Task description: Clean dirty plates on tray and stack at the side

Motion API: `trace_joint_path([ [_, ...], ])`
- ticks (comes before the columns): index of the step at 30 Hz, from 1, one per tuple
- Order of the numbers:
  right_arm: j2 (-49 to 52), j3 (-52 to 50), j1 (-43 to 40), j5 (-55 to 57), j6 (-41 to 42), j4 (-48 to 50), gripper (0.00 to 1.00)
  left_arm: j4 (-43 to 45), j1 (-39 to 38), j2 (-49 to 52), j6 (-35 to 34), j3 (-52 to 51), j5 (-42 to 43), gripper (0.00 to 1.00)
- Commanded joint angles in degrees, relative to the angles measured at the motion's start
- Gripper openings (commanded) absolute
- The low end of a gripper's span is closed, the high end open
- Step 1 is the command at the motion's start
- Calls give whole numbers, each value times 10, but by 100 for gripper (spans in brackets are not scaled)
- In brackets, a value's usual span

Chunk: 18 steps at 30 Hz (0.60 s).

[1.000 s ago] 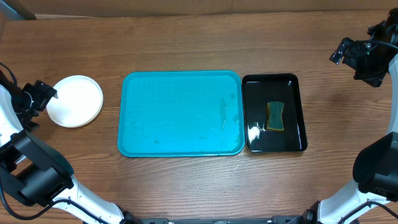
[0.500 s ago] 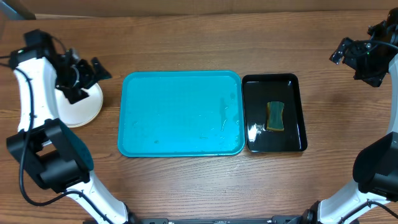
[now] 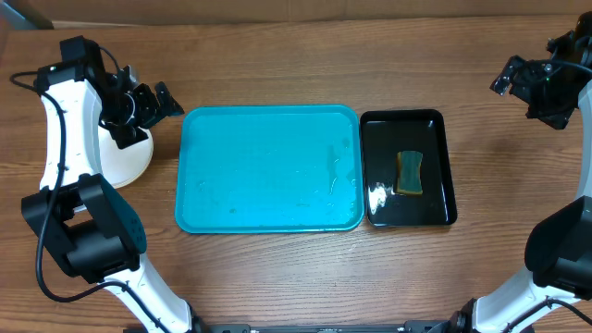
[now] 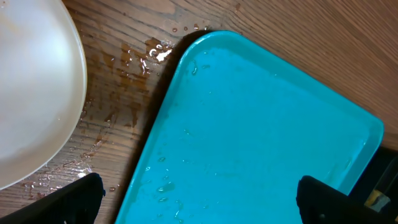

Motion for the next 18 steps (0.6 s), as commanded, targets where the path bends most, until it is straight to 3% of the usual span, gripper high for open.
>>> trace_joint_path([
  [1,-4,2,2,0,0,3,100,0,-2,2,13,-4,4,100],
  [7,-77,2,22,0,0,3,100,0,-2,2,13,-4,4,100],
  [18,-397,2,107,-1,0,3,100,0,-2,2,13,-4,4,100],
])
